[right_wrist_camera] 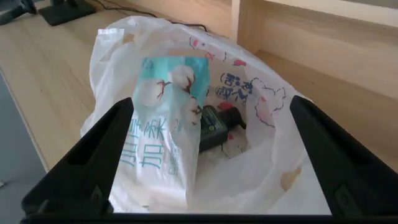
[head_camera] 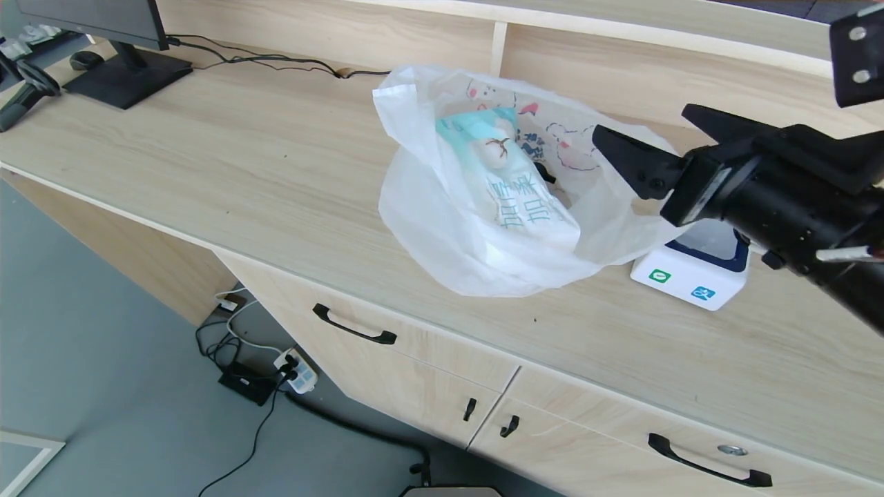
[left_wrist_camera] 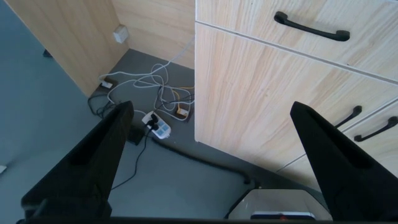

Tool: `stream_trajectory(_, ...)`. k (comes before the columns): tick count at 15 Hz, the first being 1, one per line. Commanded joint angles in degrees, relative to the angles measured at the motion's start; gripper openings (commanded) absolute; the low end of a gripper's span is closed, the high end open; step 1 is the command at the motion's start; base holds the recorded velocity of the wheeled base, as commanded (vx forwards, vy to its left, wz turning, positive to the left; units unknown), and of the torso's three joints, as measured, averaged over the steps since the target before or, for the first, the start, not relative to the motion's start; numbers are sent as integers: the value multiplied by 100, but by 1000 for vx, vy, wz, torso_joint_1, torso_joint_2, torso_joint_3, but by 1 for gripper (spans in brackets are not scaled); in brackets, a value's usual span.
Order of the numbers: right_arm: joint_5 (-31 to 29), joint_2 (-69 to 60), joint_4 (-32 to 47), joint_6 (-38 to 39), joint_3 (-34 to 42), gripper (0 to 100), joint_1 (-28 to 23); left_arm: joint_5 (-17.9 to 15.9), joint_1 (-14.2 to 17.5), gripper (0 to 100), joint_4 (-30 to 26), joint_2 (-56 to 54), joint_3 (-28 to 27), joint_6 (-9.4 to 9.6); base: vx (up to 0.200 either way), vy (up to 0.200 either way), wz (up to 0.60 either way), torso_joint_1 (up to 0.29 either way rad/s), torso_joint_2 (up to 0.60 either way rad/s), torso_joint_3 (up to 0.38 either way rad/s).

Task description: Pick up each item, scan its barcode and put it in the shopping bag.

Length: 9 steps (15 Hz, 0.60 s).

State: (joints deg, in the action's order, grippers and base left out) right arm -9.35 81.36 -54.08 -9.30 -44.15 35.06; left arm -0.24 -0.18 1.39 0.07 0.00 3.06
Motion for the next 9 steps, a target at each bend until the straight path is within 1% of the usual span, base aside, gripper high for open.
stream_trajectory(1,21,-2529,785,51,2368,100,511,-2,1,100,2,1,0,-69,0,0,0,0,0,0)
stream_trajectory(2,47,-3214,1242,51,2930,100,941,-2,1,100,2,1,0,-113,0,0,0,0,0,0)
stream_trajectory(3,100,-3926,1743,69,3378,100,1627,7,1,100,2,1,0,-104,0,0,0,0,0,0)
stream_trajectory(4,47,-4515,2472,69,3501,100,2049,-2,1,100,2,1,0,-104,0,0,0,0,0,0)
stream_trajectory(6,47,-5209,3931,315,3510,100,1926,7,1,100,-7,1,0,-113,0,0,0,0,0,0)
stream_trajectory(7,47,-5455,4476,385,3493,100,1706,7,1,100,2,1,0,-121,0,0,0,0,0,0)
stream_trajectory(8,47,-5657,5030,517,3431,100,1161,7,9,100,2,1,0,-121,0,0,0,0,0,0)
stream_trajectory(9,47,-5710,5144,649,3361,100,546,7,1,100,2,1,0,-121,0,0,0,0,0,0)
